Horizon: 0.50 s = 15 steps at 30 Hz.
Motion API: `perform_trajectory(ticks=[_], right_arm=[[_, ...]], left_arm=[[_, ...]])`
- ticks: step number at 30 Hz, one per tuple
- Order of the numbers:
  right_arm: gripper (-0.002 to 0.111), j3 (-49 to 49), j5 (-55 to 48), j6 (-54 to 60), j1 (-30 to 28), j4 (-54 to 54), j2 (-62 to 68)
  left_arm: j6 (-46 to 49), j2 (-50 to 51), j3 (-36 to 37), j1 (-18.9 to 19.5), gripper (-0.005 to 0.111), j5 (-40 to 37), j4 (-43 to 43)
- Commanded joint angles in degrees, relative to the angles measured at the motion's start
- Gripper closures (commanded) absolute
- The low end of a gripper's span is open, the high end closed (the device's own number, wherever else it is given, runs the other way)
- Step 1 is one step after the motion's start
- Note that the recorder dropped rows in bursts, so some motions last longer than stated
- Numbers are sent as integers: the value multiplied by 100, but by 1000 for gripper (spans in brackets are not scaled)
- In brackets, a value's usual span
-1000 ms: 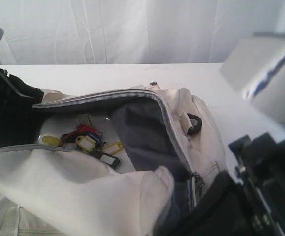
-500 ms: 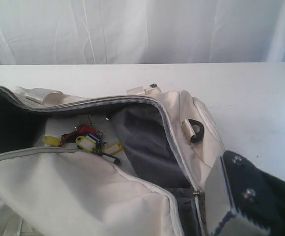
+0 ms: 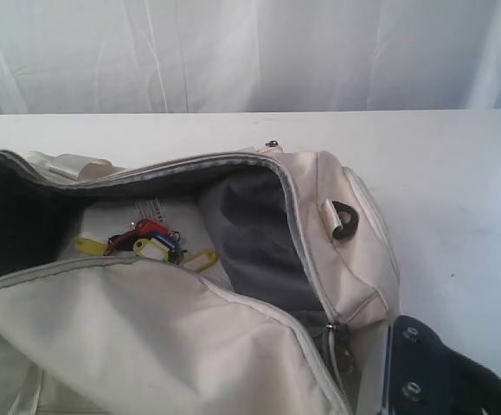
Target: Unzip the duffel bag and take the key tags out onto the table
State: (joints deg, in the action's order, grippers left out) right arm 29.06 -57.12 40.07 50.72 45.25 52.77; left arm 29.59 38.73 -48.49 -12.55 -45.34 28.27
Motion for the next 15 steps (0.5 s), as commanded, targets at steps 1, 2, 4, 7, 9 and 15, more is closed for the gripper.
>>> perform_trajectory(ticks=[1, 2, 4, 7, 9, 15], right_arm=[[35, -46, -86, -23, 20, 122, -50], [35, -46, -155, -23, 20, 194, -50], [35, -46, -340, -23, 20, 379, -50], [35, -46, -644, 109, 20, 660, -50], [35, -33, -809, 212, 20, 776, -65], [35, 27, -1192, 212, 20, 822, -65]], left_arm=[[398, 329, -16, -14, 62, -2, -196], [495, 412, -16, -14, 54, 89, -171], [554, 684, -16, -14, 39, 436, -143], [541, 1184, -16, -14, 33, 864, -133], [541, 1562, -16, -14, 34, 909, -133], [1126, 2645, -16, -14, 37, 1091, 524]])
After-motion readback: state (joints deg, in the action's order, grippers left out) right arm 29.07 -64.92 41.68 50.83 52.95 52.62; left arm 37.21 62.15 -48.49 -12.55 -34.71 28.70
